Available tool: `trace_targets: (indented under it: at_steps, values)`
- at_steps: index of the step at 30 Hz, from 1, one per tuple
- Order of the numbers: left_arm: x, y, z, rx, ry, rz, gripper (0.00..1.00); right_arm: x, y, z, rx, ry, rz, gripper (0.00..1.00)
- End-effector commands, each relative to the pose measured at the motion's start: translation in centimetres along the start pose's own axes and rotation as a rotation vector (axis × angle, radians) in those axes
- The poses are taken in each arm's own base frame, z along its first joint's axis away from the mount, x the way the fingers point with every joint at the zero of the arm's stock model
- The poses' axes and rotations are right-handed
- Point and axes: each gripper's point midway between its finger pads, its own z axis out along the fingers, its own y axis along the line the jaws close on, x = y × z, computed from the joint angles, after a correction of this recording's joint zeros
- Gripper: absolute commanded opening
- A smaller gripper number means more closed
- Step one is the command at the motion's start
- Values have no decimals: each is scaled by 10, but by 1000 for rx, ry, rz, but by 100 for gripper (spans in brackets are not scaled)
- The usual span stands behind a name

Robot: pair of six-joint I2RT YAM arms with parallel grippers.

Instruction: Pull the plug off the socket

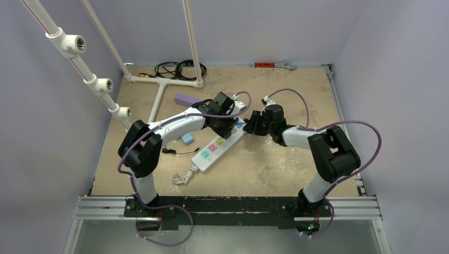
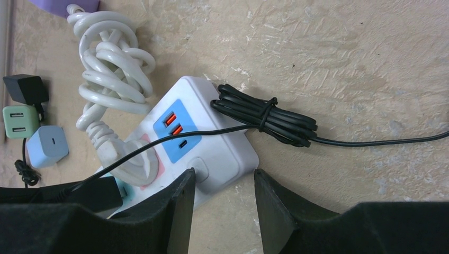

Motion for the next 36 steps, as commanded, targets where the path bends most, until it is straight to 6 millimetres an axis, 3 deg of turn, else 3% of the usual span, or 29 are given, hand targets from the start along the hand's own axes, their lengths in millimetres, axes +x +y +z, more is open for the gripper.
trace_targets:
  at_steps: [1, 5, 10, 14, 18, 22, 24, 29, 36]
  values:
    - [-18, -6, -13, 45, -44, -15, 0, 38, -42, 0, 162, 119, -18, 46]
    - [-27, -9, -21, 105, -94, -44, 0, 38, -42, 0, 162, 119, -19, 46]
    - [-48, -2, -48, 133, -206, -57, 0, 37, -42, 0, 161, 118, -19, 46]
    - [-59, 24, -74, 64, -298, -86, 0, 38, -42, 0, 161, 119, -18, 46]
    - [-58, 68, -94, -64, -350, -135, 0, 38, -42, 0, 161, 120, -18, 46]
    - [-22, 133, -92, -360, -226, -180, 0, 38, -41, 0, 158, 120, -18, 46]
    - [-4, 153, -87, -440, -167, -210, 0, 38, -41, 0, 155, 121, -19, 46]
    - [35, 187, -79, -594, 4, -247, 0, 38, -40, -2, 147, 120, -21, 46]
    - [79, 210, -69, -665, 184, -276, 0, 37, -37, -3, 135, 117, -25, 46]
